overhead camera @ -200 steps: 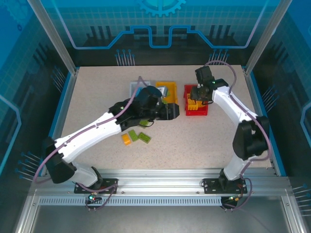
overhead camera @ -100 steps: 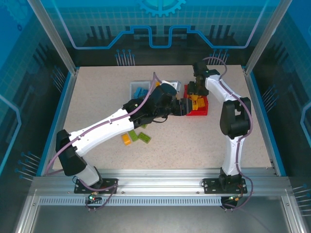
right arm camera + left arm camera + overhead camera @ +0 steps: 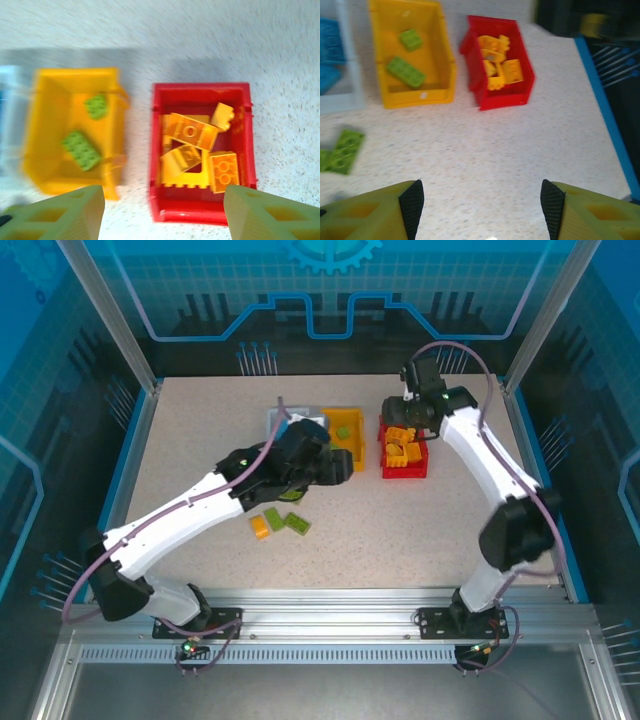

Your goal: Sort the legos into containers by color

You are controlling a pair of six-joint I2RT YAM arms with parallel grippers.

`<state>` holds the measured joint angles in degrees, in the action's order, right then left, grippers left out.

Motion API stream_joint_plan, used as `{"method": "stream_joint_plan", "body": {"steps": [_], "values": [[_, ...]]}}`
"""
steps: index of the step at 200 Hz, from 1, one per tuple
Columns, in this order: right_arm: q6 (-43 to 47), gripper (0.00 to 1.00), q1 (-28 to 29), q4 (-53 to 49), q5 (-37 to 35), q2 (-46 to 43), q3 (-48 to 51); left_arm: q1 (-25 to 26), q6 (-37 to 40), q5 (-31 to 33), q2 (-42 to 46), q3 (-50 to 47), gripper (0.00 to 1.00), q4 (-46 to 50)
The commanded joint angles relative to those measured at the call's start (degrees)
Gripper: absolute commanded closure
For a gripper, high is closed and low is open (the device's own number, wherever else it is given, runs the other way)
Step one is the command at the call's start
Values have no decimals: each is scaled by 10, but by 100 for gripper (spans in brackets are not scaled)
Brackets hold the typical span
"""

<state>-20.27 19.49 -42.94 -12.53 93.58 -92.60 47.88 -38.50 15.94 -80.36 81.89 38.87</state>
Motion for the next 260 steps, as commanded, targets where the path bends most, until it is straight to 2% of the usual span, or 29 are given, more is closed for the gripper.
{"method": "stream_joint_plan", "body": {"steps": [1,43,65,90,118,164,210,260], "values": [[11,34,59,31,-20,-80,75,-48,26,-27,36,-49,33,51],[-16,32,204,108,11,-236,250,-125,115,-101,54,-117,31,46],[-46,30,290,169,30,-307,349,-142,172,-129,33,-148,28,23],[-107,28,370,231,20,-373,460,-145,227,-117,-35,-141,27,4],[-156,26,431,264,-5,-400,519,-144,267,-86,-116,-115,27,-30],[-191,24,454,272,-18,-418,539,-152,308,-29,-237,-54,25,-52],[-188,24,454,254,-27,-418,531,-164,331,-31,-299,-28,25,-61],[-192,24,454,249,-29,-415,528,-173,325,-55,-323,-32,34,-71]]}}
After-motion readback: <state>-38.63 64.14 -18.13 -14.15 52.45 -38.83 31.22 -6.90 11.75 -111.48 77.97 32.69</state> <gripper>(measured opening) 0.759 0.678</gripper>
